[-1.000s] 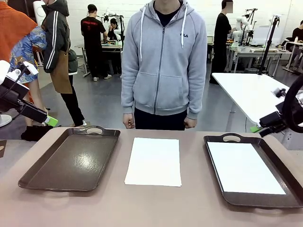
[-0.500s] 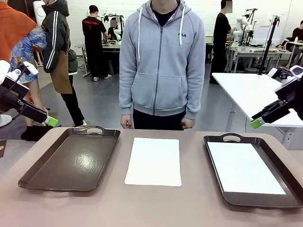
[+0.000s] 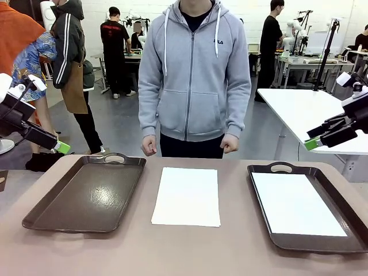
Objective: Sort the A4 documents.
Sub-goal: Receive the A4 Paper.
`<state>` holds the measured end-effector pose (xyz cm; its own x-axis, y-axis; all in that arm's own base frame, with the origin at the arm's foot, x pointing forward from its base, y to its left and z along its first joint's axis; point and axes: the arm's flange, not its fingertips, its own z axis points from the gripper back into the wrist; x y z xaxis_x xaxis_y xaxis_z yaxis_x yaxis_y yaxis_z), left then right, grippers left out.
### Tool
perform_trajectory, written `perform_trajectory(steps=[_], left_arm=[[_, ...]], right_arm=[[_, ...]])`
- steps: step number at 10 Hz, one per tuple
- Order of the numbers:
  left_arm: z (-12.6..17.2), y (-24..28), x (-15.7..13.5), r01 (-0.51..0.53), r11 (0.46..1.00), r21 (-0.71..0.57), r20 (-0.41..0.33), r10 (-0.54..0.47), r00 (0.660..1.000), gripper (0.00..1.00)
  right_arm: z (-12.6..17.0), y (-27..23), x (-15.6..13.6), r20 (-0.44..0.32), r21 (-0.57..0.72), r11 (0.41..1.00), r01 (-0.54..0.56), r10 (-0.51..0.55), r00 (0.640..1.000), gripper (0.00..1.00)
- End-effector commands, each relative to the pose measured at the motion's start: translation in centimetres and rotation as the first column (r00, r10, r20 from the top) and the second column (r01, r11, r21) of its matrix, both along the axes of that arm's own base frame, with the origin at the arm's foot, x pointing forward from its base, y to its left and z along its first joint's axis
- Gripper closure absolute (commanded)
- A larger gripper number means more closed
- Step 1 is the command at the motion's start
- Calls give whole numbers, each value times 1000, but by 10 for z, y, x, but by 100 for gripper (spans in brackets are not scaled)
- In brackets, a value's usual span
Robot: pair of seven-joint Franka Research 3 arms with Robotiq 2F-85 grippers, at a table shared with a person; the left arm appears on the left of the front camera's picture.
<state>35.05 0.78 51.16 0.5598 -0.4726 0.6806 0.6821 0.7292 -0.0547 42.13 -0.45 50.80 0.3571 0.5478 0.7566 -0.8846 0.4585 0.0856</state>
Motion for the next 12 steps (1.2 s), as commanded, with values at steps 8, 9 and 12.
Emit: perform_trajectory(steps=[8, 9, 12], left_arm=[[-1, 0, 0, 3, 1000, -6, -2, -3, 1000, 0], [-1, 0, 0, 3, 1000, -6, -2, -3, 1000, 0], [-1, 0, 0, 3, 1000, -6, -2, -3, 1000, 0]], right_arm=[[2, 2, 11, 3, 80, 997, 13, -14, 1000, 0], [0, 0, 13, -20, 73, 997, 32, -31, 999, 0], [4, 3, 4, -1, 53, 999, 8, -8, 1000, 0]])
